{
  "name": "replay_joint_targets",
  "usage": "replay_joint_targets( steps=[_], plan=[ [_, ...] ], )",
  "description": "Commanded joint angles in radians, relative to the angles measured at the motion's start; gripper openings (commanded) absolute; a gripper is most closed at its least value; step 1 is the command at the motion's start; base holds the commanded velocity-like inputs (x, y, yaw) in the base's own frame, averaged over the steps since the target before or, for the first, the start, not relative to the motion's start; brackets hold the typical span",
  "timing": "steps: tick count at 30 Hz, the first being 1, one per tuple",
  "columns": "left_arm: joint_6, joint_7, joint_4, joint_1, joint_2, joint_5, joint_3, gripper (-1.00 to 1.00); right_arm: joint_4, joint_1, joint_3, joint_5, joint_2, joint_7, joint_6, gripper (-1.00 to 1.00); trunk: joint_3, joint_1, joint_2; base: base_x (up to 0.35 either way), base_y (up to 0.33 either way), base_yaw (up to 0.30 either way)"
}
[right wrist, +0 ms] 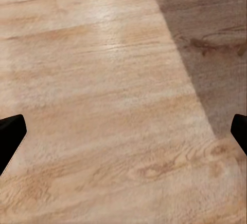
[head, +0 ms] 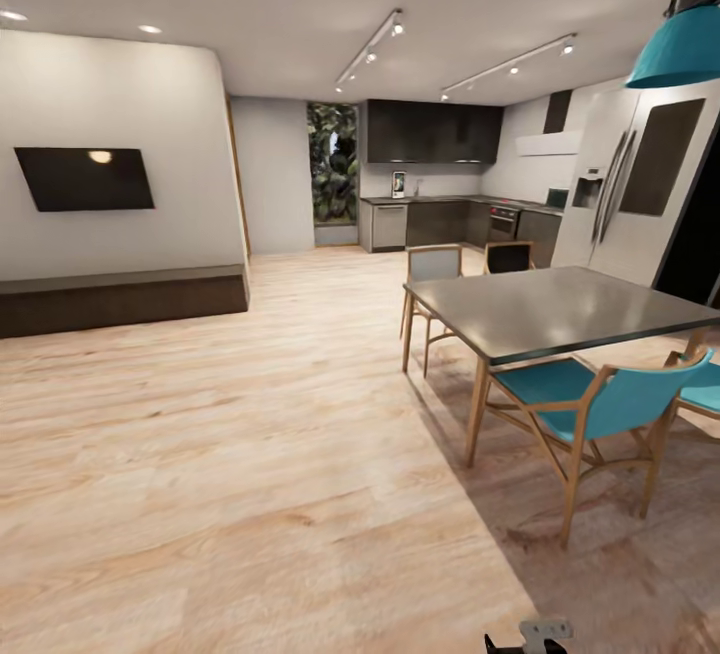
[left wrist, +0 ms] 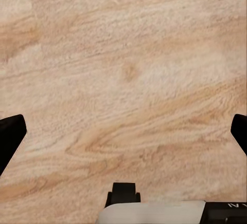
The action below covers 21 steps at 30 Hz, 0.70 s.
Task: Pick up the poster from the kitchen countertop and hang it on one of the wall nails in the kitchen.
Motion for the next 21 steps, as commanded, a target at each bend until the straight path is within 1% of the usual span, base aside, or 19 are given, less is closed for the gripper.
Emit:
replay_joint_targets(
  steps=[1, 9, 16, 21],
  plan=[
    [0.000, 0.000, -0.001, 0.000, 0.000, 0.000, 0.001, 1.00, 0.001, -0.001, 0.001, 0.001, 0.000, 0.000, -0.003, 1.00, -0.001, 0.001, 0.000, 0.334, 0.001, 0.101],
    [0.001, 0.001, -0.001, 0.000, 0.000, -0.001, 0.001, 1.00, 0.002, 0.000, -0.001, 0.001, -0.001, -0.001, -0.003, 1.00, -0.001, 0.001, 0.000, 0.334, 0.000, 0.032],
    [0.001, 0.002, -0.001, 0.000, 0.000, -0.002, 0.001, 1.00, 0.036, 0.001, 0.000, 0.001, -0.004, -0.001, -0.003, 1.00, -0.001, 0.001, 0.000, 0.334, 0.000, 0.004],
    [0.001, 0.001, -0.001, 0.000, 0.000, -0.002, 0.001, 1.00, 0.041, 0.001, 0.000, 0.001, -0.005, -0.001, -0.004, 1.00, -0.001, 0.001, 0.000, 0.335, 0.000, 0.000]
  ],
)
